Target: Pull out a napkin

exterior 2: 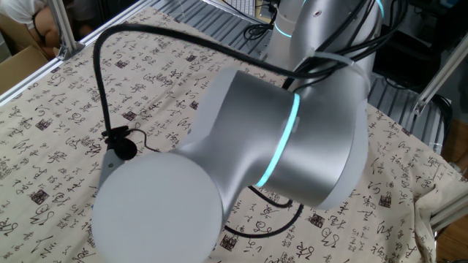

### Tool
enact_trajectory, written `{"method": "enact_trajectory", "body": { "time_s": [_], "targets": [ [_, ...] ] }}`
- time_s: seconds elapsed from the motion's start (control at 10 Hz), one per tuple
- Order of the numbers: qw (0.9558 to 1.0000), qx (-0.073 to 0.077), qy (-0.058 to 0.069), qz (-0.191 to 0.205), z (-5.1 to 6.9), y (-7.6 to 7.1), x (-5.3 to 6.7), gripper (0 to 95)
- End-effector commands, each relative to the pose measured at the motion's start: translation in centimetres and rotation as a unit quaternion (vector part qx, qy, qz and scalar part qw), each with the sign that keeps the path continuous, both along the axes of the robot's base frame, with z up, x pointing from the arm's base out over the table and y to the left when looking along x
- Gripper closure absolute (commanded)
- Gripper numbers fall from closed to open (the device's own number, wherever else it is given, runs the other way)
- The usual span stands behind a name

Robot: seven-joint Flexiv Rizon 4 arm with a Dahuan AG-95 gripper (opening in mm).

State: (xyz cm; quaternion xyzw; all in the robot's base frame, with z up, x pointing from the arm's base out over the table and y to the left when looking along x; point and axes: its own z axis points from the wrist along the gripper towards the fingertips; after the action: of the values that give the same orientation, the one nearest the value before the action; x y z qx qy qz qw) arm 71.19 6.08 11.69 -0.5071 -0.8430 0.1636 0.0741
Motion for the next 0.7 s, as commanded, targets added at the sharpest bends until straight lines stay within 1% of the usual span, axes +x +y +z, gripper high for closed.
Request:
{"method": "enact_trajectory", "body": {
  "time_s": [0.1, 0.4, 0.7],
  "targets": [
    [1.0, -0.001, -0.005, 0.001, -0.25, -0.15, -0.31, 76.0],
    [1.0, 0.001, -0.004, 0.0, -0.74, -0.31, 0.01, 76.0],
    [1.0, 0.001, -0.004, 0.0, -1.17, -0.17, 0.28, 76.0]
  ]
}}
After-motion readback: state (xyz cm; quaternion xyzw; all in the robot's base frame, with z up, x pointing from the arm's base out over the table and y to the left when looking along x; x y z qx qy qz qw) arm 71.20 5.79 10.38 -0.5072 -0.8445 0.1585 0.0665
